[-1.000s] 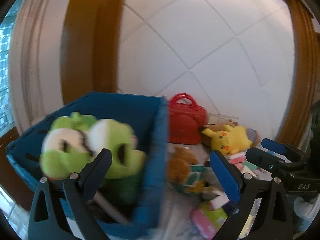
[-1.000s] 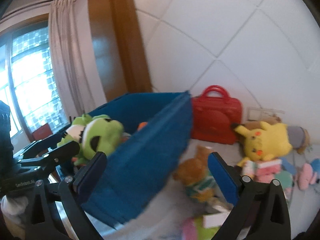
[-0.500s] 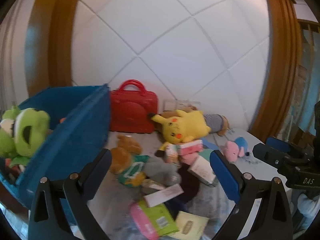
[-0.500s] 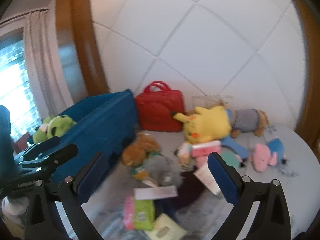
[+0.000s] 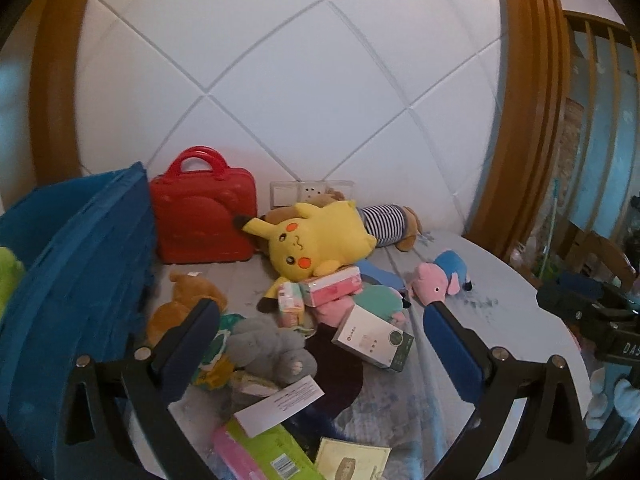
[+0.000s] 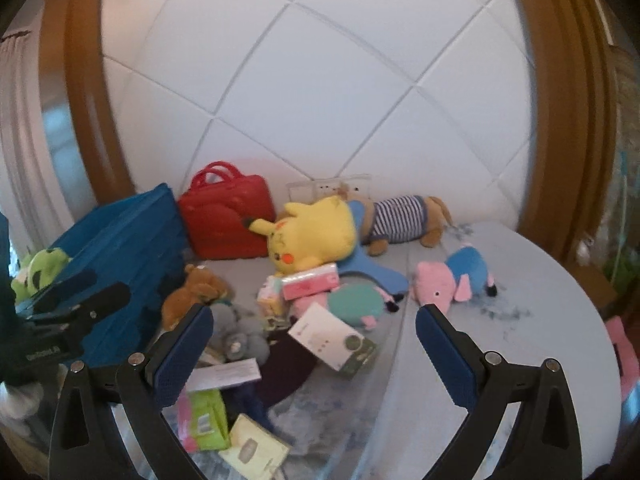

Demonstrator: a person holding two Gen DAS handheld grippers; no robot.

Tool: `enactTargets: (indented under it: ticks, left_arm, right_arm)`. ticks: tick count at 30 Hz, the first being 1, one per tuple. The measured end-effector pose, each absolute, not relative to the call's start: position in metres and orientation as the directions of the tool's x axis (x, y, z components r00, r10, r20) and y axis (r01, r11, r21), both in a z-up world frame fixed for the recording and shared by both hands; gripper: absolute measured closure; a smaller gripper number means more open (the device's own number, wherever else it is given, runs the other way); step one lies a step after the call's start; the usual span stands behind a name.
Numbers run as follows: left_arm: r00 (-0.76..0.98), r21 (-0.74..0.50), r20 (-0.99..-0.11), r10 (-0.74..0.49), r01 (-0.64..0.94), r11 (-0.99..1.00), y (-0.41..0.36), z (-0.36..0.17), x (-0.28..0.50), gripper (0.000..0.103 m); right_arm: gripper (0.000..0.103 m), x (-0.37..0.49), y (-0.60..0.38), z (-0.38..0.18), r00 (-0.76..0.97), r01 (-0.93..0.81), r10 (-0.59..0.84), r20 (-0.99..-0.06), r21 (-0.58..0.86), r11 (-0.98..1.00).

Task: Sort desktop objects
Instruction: 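Move both tools back over the table toward the yellow Pikachu plush, then grasp the Pikachu plush with the left tool while the right tool clamps it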

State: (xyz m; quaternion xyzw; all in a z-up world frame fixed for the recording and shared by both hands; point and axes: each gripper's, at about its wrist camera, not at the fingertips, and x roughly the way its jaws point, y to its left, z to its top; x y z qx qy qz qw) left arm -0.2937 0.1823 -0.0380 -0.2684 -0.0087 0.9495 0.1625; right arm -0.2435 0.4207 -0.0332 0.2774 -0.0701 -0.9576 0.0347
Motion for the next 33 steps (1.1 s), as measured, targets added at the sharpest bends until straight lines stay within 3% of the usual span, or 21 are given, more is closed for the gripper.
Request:
enactTargets:
  ticks: [10,21,33]
  left_arm:
    - [-0.791,-0.113,-0.551,0.267,-0.246,-0.963,0.209,-0.053,-0.338,0.000]
    - [-0.753,-0.007,-0.647,0.124,-0.157,-0.988,0.243,-0.088,-0.452,0.000]
    - [-0.678,-0.021,-0.719,0.155,-0.202,-0.979,0.233,-0.154,-0.594,0.000]
  right_arm:
    - [0.000,-0.304,0.437,-0.052,-0.805,0.088,-0.158,-0.572,0.148,-0.985]
    - [0.000,-0.439,0.474,-0.092,-0.736,0.170,-0.239,-0.633,0.169,-0.971]
    - [0.000,-0.583,0.458,-0.149,-0.676,0.188,-0.216,-0.705,0.119,-0.975]
